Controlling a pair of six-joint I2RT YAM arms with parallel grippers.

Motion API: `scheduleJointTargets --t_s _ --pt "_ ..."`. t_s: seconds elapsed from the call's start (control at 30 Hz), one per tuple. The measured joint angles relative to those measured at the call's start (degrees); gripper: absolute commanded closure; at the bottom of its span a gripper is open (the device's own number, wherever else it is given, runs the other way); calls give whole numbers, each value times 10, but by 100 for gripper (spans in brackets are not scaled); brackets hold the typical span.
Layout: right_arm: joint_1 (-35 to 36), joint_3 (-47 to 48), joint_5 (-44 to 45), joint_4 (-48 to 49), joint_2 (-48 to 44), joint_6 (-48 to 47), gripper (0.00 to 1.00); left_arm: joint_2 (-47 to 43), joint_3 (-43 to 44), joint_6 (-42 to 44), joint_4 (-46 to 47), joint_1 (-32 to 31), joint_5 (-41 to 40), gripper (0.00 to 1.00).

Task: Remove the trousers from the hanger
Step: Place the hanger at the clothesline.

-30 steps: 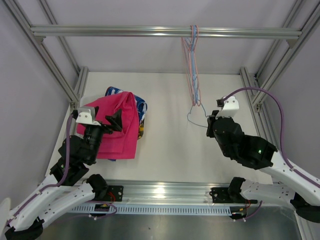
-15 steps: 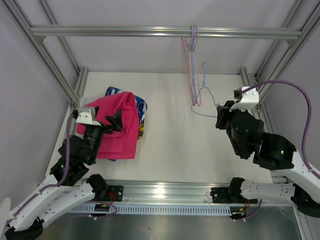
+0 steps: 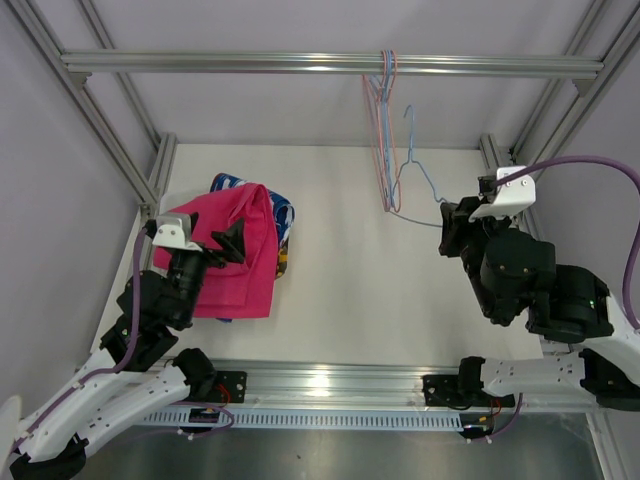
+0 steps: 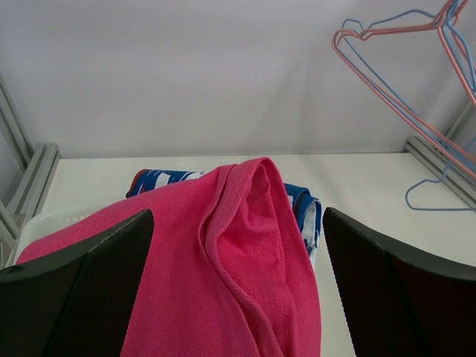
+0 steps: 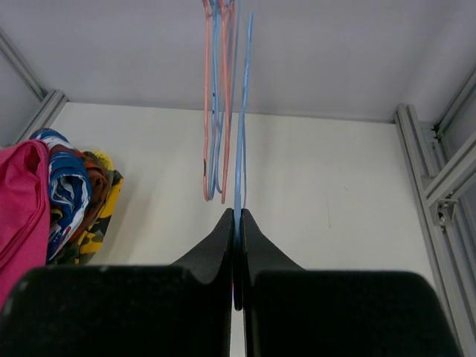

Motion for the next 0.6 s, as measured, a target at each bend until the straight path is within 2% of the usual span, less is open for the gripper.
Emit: scheduleJointTargets --t_s 0.17,0.3,0.6 --pt "65 21 66 29 16 -57 100 1 0 0 0 0 0 1" --pt "106 22 118 103 28 -140 100 2 0 0 0 0 0 1" --pt "131 22 163 279 39 -315 100 3 0 0 0 0 0 1"
